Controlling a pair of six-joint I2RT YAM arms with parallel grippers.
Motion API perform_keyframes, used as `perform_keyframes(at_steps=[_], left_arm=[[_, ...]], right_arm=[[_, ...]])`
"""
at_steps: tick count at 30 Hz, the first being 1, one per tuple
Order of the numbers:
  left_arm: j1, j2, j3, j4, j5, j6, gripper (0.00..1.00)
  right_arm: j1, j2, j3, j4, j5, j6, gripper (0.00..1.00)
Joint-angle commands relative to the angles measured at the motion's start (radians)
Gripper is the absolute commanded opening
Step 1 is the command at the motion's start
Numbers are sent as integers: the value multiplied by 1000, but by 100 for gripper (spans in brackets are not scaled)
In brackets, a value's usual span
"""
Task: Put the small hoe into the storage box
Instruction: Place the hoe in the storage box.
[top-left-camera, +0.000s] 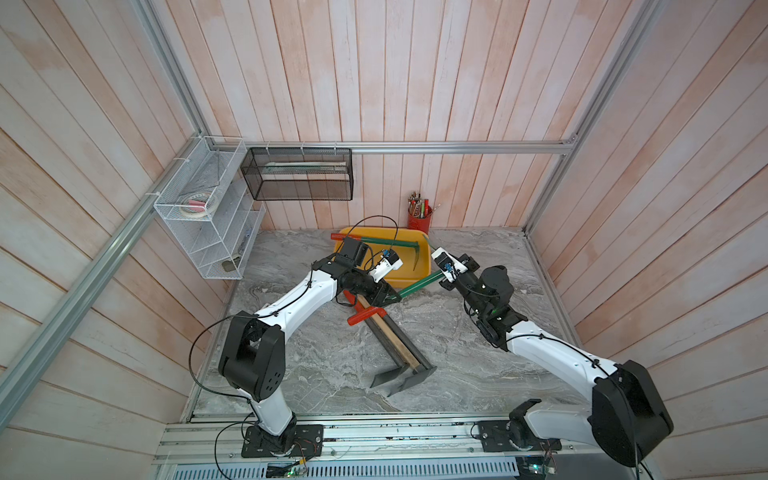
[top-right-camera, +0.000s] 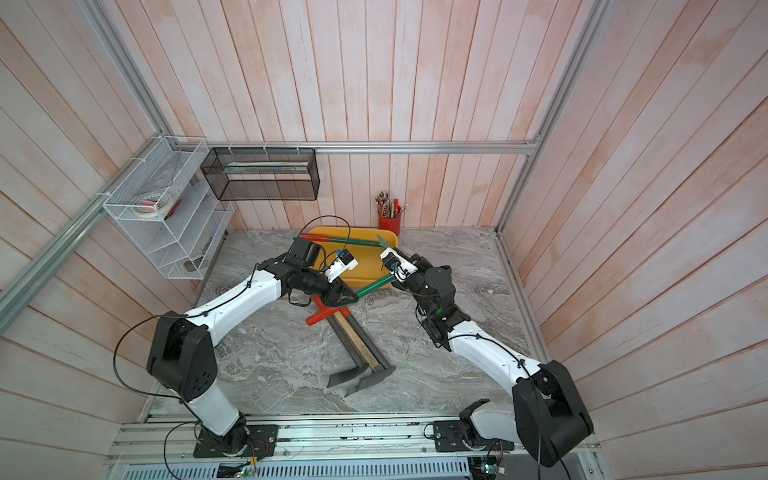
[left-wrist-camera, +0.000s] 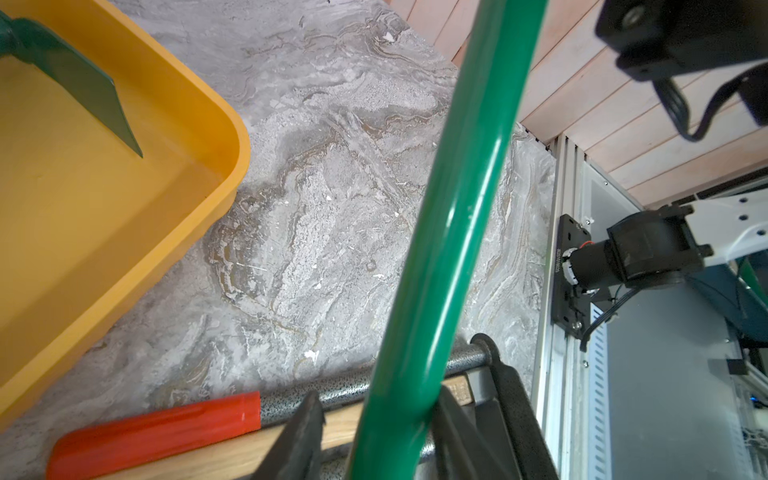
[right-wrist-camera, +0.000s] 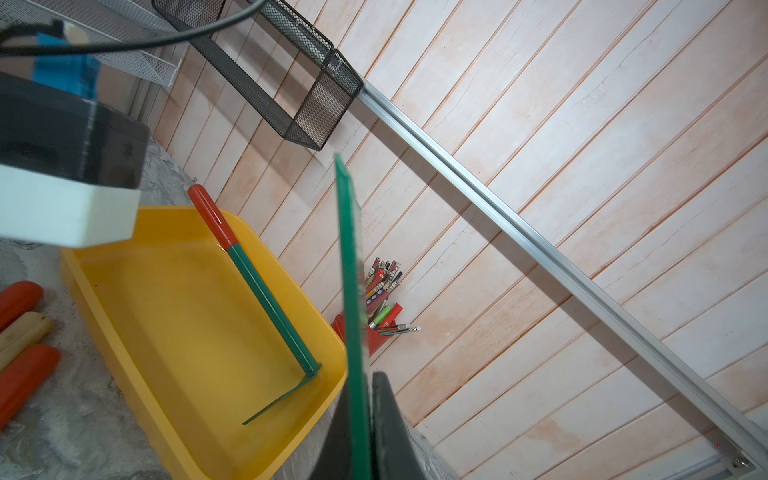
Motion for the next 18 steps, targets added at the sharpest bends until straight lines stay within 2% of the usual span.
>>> perform_keyframes(at_steps=[1, 11, 15, 18], left_arm=[[-12, 20, 33, -28, 0, 41, 49], [-28, -14, 20, -4, 11, 78, 53], [-28, -9, 17, -4, 47, 80, 47], [-28, 3, 14, 0, 77, 71, 37]], right_arm=[[13, -36, 39, 88, -64, 31, 0], [-1, -29, 30, 113, -88, 44, 0], [-4, -37, 24, 131, -98, 53, 0], [-9, -37, 24, 138, -95, 52, 0]])
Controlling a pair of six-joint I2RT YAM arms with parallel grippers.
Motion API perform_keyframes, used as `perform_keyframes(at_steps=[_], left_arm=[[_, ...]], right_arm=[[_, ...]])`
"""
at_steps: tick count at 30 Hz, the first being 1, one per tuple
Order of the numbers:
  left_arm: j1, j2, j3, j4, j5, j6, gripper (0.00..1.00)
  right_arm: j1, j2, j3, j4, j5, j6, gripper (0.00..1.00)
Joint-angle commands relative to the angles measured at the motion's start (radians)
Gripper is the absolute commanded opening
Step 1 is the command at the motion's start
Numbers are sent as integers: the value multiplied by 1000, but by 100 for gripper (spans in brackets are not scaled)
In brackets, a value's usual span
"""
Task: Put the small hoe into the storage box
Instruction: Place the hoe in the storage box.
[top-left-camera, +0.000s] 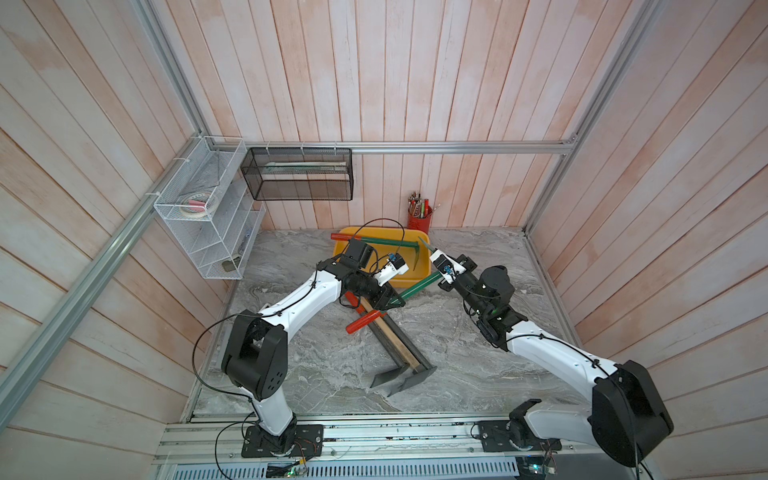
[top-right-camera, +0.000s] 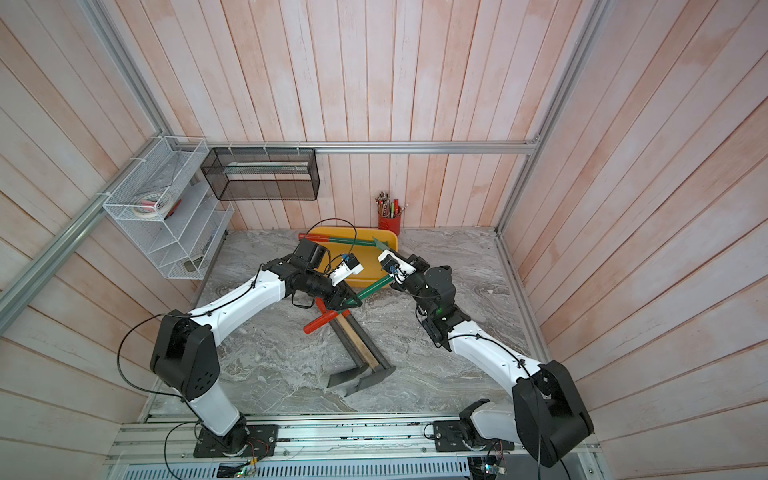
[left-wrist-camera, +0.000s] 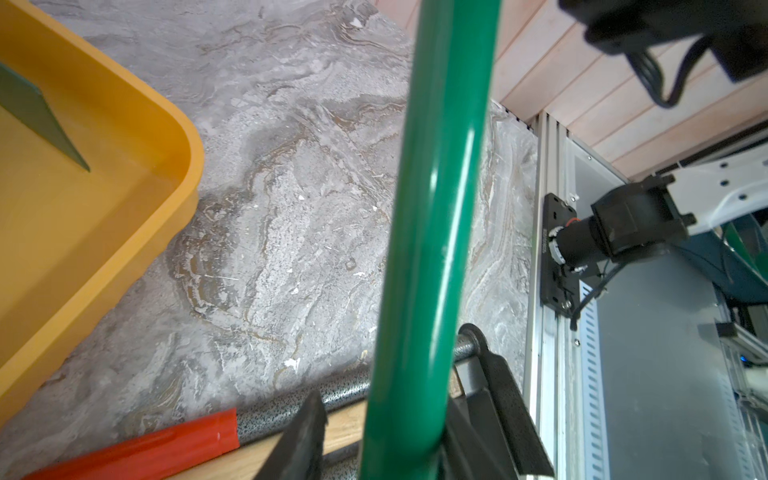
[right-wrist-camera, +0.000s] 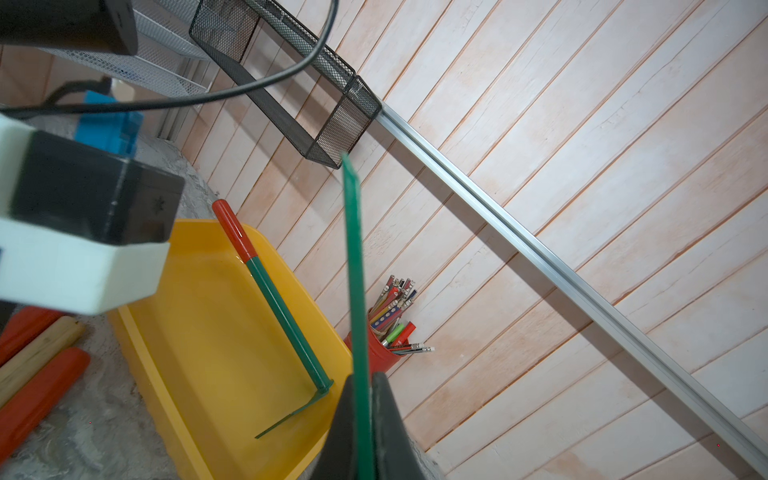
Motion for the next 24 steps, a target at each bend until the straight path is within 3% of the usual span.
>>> perform_keyframes(at_steps=[1, 7, 10, 13, 16, 21, 24], left_arm=[[-1, -3, 4, 21, 43, -1, 32], [0, -26, -3, 48, -17, -29, 0], [-3, -44, -11, 89, -126, -73, 0], [-5, -84, -43, 159, -292, -113, 0], [-19, -129, -84, 217, -474, -118, 0], [-43, -178, -114, 250, -658, -88, 0], [-89, -170, -118, 239, -876, -34, 0]], right_arm=[[-5, -36, 24, 125, -28, 49, 0], [-7, -28, 12, 129, -9, 63, 0], [-6, -23, -10, 143, 26, 106, 0], [-5, -23, -42, 162, 66, 157, 23], [-5, -20, -77, 213, 122, 222, 69], [-9, -22, -83, 227, 132, 269, 75], [-26, -31, -26, 130, 115, 298, 76]])
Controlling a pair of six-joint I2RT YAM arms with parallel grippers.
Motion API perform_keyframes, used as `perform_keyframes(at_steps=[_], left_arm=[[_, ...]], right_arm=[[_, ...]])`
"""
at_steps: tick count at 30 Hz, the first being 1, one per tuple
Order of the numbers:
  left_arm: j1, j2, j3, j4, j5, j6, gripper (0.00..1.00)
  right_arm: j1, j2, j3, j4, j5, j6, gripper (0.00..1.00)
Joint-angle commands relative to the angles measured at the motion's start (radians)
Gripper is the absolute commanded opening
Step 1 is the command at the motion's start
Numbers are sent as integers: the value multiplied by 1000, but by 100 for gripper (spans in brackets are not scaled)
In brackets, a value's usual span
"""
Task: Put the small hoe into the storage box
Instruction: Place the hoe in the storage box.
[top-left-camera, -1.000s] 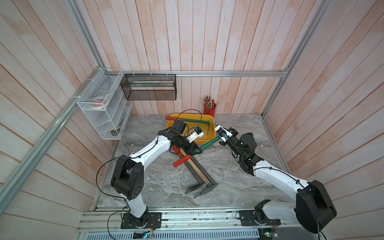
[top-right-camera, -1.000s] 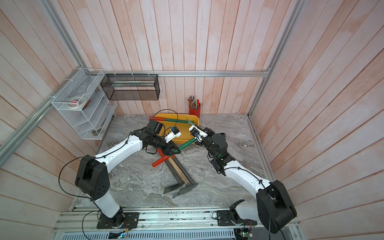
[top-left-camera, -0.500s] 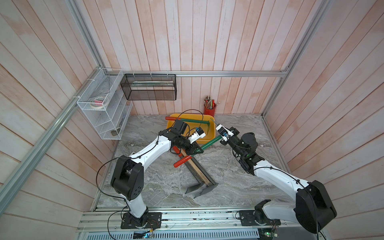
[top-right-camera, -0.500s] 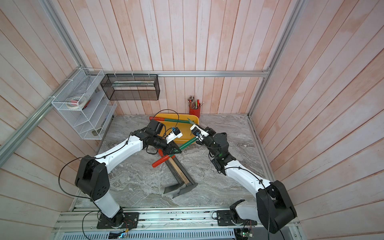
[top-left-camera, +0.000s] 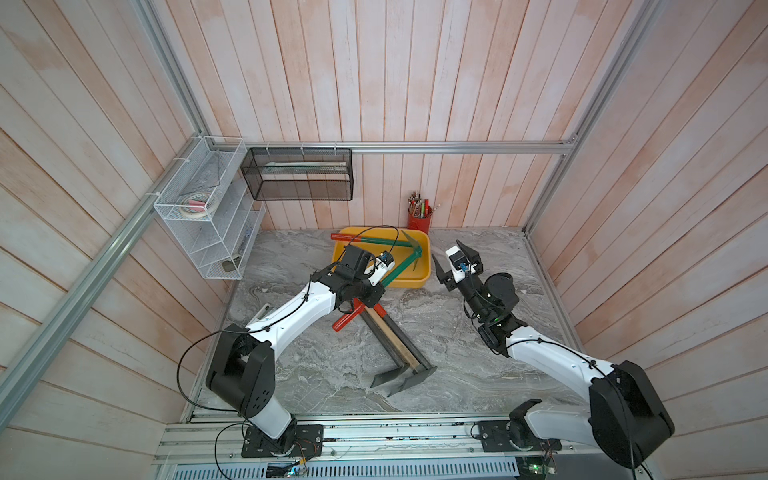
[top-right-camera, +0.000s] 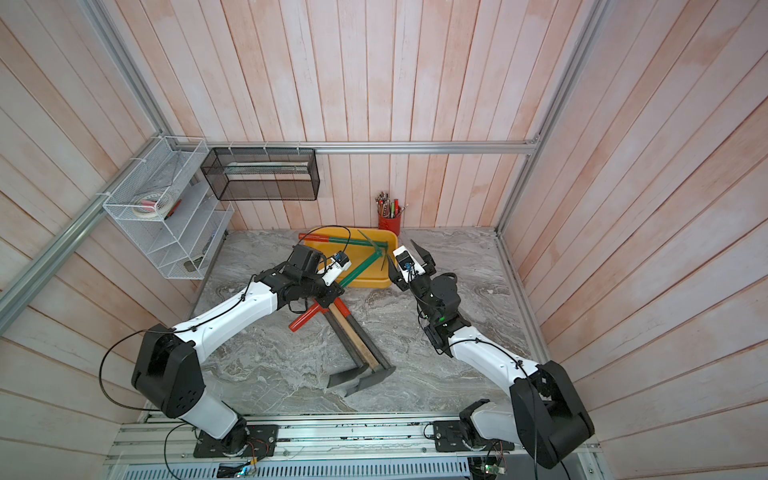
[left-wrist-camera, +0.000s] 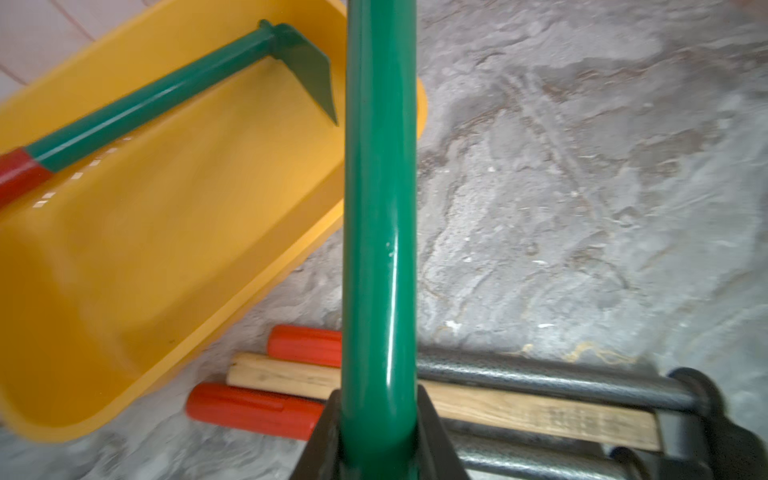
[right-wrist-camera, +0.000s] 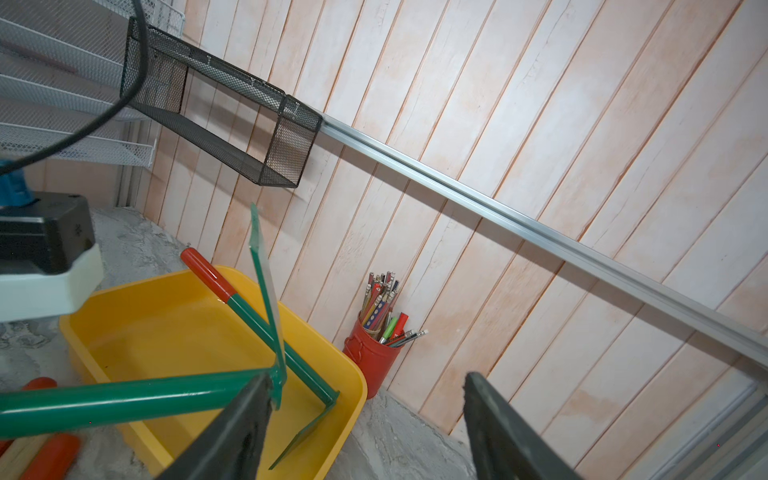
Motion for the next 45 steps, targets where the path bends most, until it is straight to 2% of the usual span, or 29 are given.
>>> perform_keyframes(at_steps=[1, 4, 7, 10, 13, 16, 19, 24, 29, 45], left_arm=[[-55, -34, 0, 109, -309, 73, 0], [-94, -27, -40, 156, -532, 134, 0], [-118, -26, -94, 251, -706, 211, 0], [-138, -18, -117, 310, -798, 278, 0], [-165, 1, -123, 361, -873, 352, 0], [-193, 23, -144, 440, -943, 461, 0], [-218, 25, -170, 512, -986, 560, 0], [-232, 10, -215, 581, -1004, 653, 0], [-232, 12, -224, 566, -1019, 648, 0], [-232, 30, -222, 568, -1017, 635, 0]], right_arm=[[-34, -30, 98, -120, -37, 97, 76], [-109, -26, 281, -404, -232, 211, 73], [-136, 33, 499, -714, -346, 218, 69], [-137, 105, 677, -960, -439, 189, 68], [-135, 186, 792, -1126, -455, 196, 65], [-132, 246, 833, -1184, -409, 214, 59], [-130, 308, 888, -1251, -378, 233, 57], [-119, 388, 977, -1330, -314, 236, 55], [-106, 440, 1014, -1379, -327, 244, 54], [-65, 460, 905, -1364, -342, 295, 54]])
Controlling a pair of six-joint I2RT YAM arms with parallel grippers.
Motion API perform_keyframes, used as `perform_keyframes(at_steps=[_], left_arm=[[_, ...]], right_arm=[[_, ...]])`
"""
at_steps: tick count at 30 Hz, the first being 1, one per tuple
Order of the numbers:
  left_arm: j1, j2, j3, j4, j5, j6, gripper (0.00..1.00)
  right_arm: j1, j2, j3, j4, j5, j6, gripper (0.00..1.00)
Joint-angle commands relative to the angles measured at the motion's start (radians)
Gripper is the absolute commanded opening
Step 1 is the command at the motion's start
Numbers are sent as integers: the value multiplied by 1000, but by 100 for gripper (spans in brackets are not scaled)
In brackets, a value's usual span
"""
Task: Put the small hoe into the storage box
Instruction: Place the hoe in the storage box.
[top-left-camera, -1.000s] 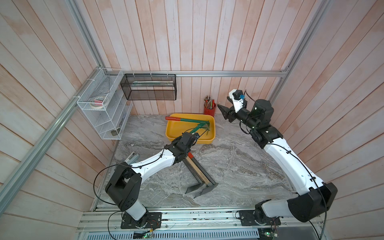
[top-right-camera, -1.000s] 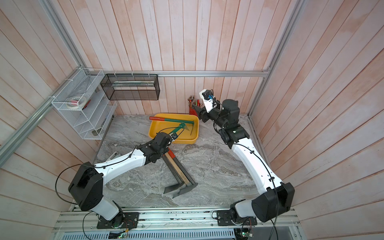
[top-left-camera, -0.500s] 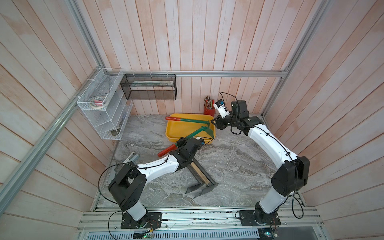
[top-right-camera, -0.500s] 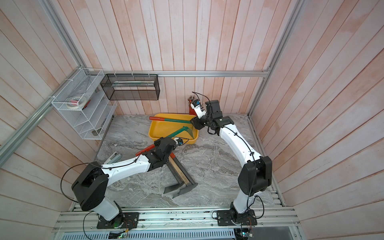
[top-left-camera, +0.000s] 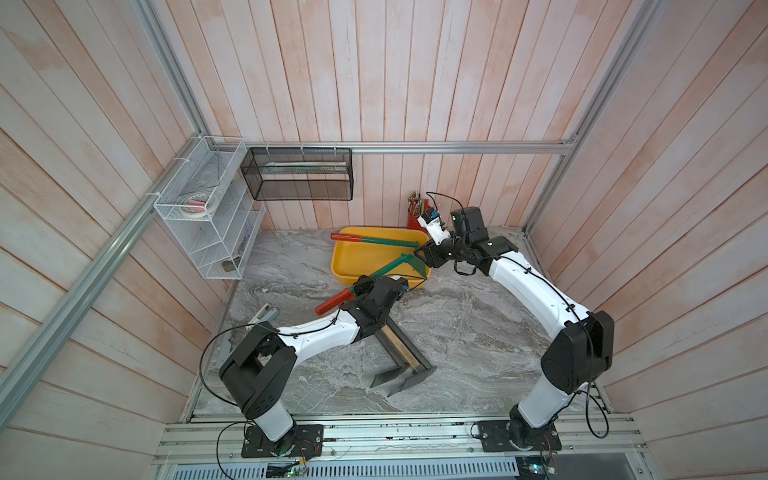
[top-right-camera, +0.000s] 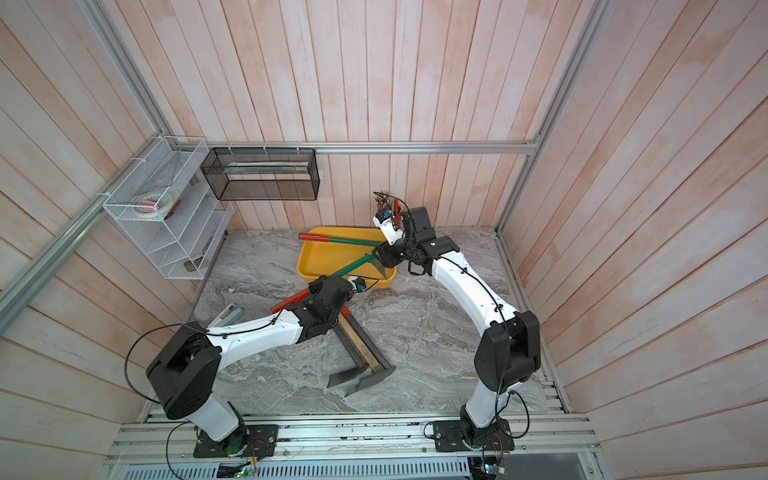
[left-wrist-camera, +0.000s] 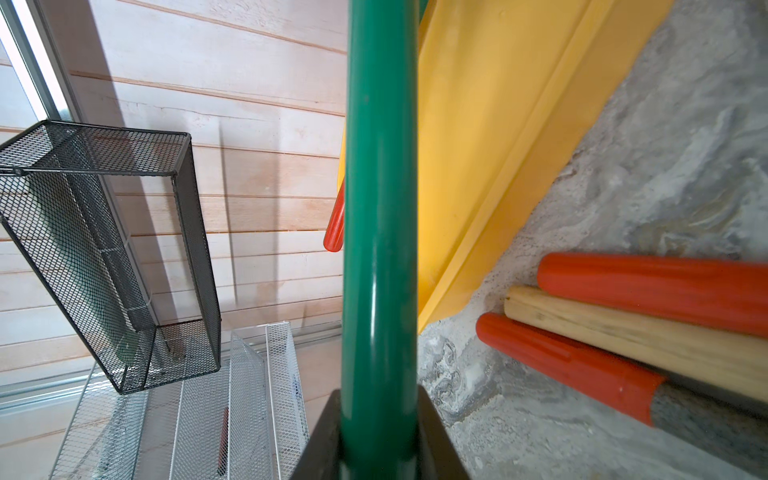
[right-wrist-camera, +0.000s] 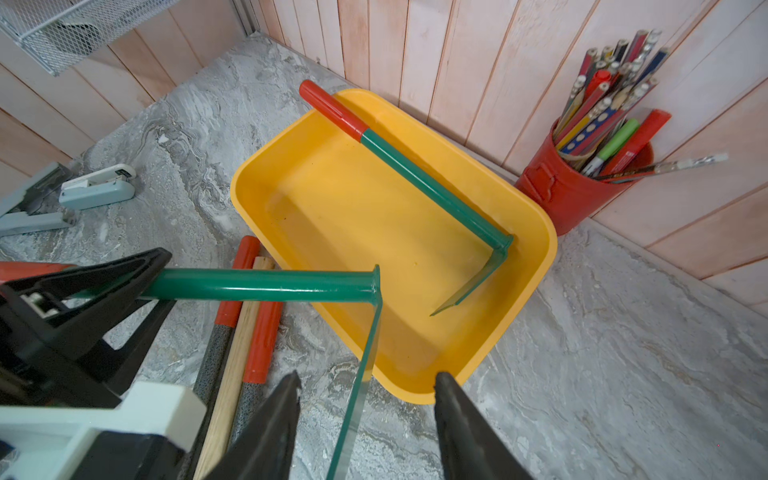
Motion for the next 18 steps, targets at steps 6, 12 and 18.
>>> perform_keyframes(at_steps=[6, 12, 18], left_arm=[[2, -19, 8, 97, -32, -20, 0], [2, -21, 10, 99, -32, -20, 0], [1, -20, 12, 84, -23, -36, 0]], right_arm=[[-1, 40, -74, 9, -5, 29, 55], [-1, 58, -84, 15, -22, 39, 48], [-1, 65, -77, 35, -44, 76, 4]])
